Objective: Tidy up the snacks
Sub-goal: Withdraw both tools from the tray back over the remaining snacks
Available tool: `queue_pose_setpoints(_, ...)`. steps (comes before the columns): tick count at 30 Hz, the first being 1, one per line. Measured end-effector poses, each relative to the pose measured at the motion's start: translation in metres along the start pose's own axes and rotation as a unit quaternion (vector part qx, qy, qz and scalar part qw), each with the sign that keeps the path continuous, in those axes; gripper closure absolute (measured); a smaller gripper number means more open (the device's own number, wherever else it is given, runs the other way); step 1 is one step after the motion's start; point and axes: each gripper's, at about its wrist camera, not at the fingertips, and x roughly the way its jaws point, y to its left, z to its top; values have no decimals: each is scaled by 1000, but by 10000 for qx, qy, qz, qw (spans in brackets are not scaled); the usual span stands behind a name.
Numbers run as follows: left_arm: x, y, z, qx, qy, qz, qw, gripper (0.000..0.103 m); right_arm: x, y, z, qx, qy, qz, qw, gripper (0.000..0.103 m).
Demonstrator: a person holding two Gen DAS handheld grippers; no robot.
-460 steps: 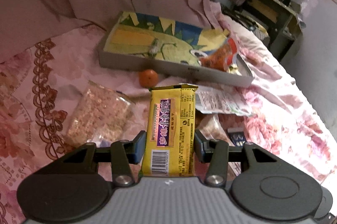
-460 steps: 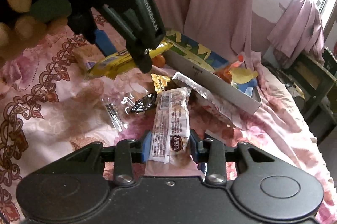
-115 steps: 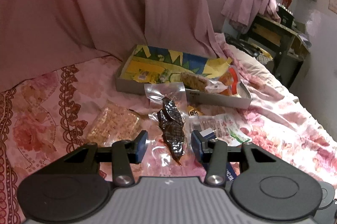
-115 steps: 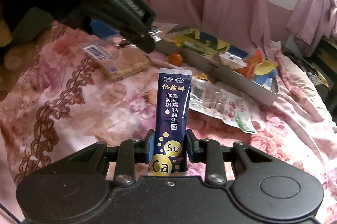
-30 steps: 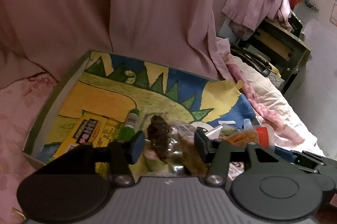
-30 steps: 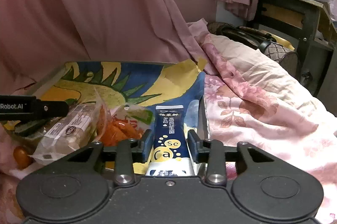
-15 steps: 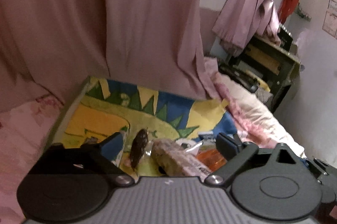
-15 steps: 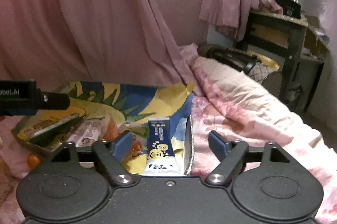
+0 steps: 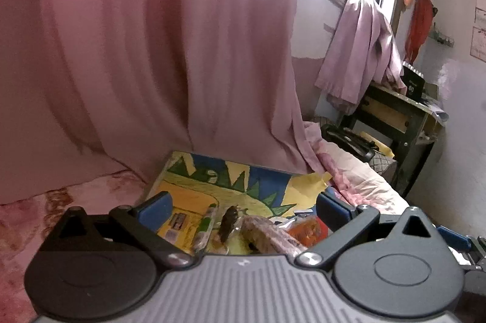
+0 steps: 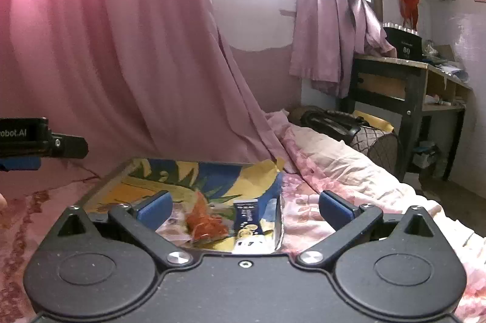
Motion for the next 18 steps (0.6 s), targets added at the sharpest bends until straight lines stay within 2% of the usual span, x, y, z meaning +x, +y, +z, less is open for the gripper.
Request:
queue_pose_setpoints(5, -35, 2, -15, 122, -92, 224, 9996, 0, -35, 6, -4, 38, -116, 145, 9998, 1)
queue_pose_setpoints(18, -112, 21, -62, 171, 206, 669, 9974, 0, -108, 20, -24, 194, -157, 513, 9984, 1)
